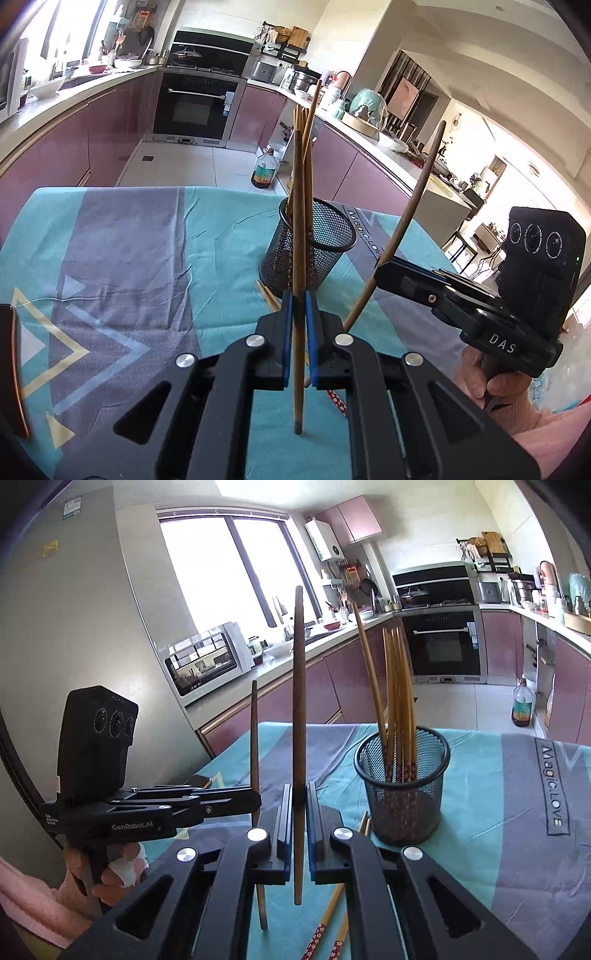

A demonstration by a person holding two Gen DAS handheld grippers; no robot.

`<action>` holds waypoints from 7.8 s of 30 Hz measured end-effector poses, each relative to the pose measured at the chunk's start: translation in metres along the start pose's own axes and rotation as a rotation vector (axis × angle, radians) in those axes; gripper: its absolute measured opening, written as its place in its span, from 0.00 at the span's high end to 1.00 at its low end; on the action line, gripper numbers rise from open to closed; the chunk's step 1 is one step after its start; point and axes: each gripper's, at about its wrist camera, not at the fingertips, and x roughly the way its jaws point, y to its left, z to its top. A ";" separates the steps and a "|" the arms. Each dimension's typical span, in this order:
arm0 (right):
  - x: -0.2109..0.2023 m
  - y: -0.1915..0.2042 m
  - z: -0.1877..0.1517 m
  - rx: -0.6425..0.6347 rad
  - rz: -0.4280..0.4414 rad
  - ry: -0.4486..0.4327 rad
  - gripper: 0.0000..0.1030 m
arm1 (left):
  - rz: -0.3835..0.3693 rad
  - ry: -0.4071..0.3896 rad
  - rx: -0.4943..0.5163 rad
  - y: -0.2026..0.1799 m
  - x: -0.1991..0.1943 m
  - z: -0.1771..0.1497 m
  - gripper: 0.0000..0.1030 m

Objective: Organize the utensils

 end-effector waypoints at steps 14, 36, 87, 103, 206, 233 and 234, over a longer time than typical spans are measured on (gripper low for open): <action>-0.026 0.000 0.019 -0.062 -0.063 -0.069 0.95 | 0.037 -0.051 0.056 -0.015 -0.001 0.014 0.93; -0.052 -0.008 0.053 -0.105 -0.117 -0.182 0.95 | -0.004 -0.219 0.144 -0.051 -0.049 0.068 0.93; 0.045 -0.067 0.057 -0.007 -0.271 0.070 0.92 | 0.128 0.013 0.159 -0.043 0.060 0.104 0.81; 0.017 -0.041 0.039 -0.032 -0.167 0.039 0.77 | 0.175 -0.113 0.135 -0.030 0.017 0.078 0.59; 0.045 -0.029 -0.059 0.005 -0.139 0.360 0.95 | 0.187 0.233 0.068 -0.011 0.083 -0.054 0.93; -0.019 -0.007 -0.005 -0.024 -0.067 0.076 0.95 | -0.027 0.006 0.042 -0.022 -0.019 -0.004 0.93; -0.020 -0.007 -0.003 -0.026 -0.067 0.067 0.95 | -0.032 -0.006 0.044 -0.023 -0.023 -0.002 0.93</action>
